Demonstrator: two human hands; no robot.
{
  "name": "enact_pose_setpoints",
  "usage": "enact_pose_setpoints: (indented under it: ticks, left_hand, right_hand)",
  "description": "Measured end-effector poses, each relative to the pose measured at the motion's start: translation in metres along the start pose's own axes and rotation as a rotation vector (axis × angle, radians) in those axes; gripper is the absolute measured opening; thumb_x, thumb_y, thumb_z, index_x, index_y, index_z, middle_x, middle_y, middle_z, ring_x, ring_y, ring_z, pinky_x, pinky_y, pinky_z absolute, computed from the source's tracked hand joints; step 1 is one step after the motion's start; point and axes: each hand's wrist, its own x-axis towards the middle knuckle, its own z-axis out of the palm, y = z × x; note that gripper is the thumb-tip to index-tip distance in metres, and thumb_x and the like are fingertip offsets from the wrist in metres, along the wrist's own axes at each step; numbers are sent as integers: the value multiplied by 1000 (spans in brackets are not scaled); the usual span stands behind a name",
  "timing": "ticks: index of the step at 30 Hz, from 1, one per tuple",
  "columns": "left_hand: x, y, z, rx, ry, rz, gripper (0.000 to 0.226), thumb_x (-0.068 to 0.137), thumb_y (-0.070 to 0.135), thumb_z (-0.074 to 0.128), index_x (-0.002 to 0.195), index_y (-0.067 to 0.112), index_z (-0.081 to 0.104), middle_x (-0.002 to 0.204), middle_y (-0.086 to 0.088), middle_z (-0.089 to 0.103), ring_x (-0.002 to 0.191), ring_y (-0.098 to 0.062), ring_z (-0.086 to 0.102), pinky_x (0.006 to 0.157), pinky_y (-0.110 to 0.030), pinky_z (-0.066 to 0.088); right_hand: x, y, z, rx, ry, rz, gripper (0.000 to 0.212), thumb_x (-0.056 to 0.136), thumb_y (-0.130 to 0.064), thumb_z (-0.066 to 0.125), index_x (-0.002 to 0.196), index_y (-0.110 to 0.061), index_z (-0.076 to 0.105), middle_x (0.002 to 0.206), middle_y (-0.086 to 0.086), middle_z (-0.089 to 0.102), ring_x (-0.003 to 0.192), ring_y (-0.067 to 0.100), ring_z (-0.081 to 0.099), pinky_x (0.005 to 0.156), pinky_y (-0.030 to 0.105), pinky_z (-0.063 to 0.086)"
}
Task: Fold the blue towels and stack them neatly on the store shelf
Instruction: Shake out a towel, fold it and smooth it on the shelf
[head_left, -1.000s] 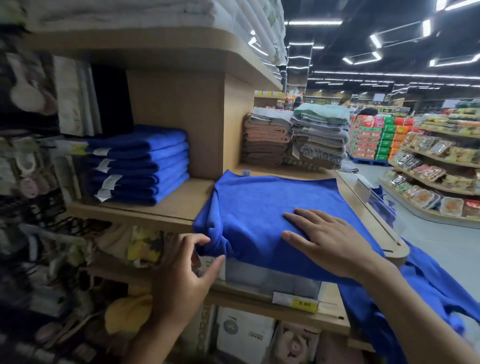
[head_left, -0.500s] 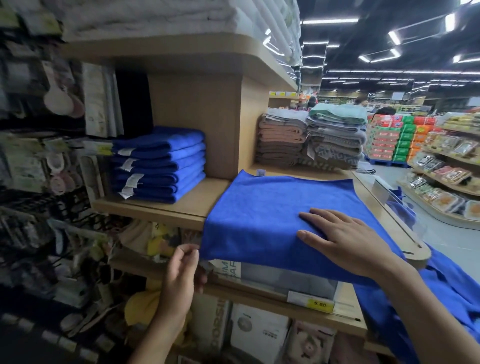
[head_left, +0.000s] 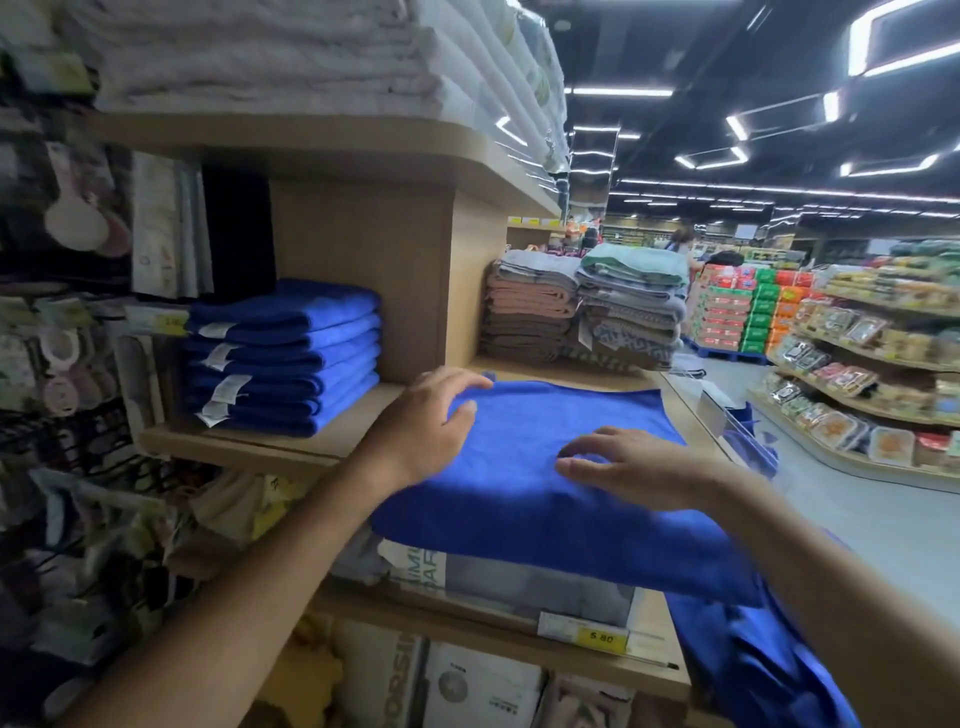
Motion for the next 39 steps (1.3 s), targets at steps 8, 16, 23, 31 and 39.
enact_pose_setpoints:
  ticks: [8,16,23,31,39]
  left_hand:
    - [120,-54,48,478,-472,-217,45,92,6,46,126,26,66,142,-2,58,126,-25,57,102,-32,47]
    - [166,-82,61,690,-677,-315,44,90,-1,51,129,16,62,114,-11,70,56,-16,62,60,-33,58]
    - [187,-69,69,792,-740,-356,31,88,1,59,118,4,67,91,-8,70,62,-23,63,58,-30,52]
    - [199,-60,60,1032,-326,-148,27,95,4,52,116,14,66,118,-10,67,111,-33,66,80,-36,47]
    - [177,-70,-5,435,-133,-119,16,91,22,68,104,23,75,105,-6,75,80,-19,68,74,-32,54]
  right_hand:
    - [103,55,-36,45,57,228,22,99,-19,51,119,-21,59,72,8,73,50,21,65,48,25,50]
    - [156,116,-35,-307,94,286,58,81,-4,65,137,-16,55,122,11,67,104,31,66,72,29,51]
    - [168,131,-43,-455,49,302,27,76,-17,71,102,-14,76,95,10,75,77,26,66,64,22,46]
    - [159,139,-73,-253,399,275,8,78,-3,58,79,-9,63,72,8,65,65,26,68,68,41,62]
    - [89,132,-103,-21,597,88,7,90,-15,68,92,-18,74,73,-2,73,59,13,71,67,39,62]
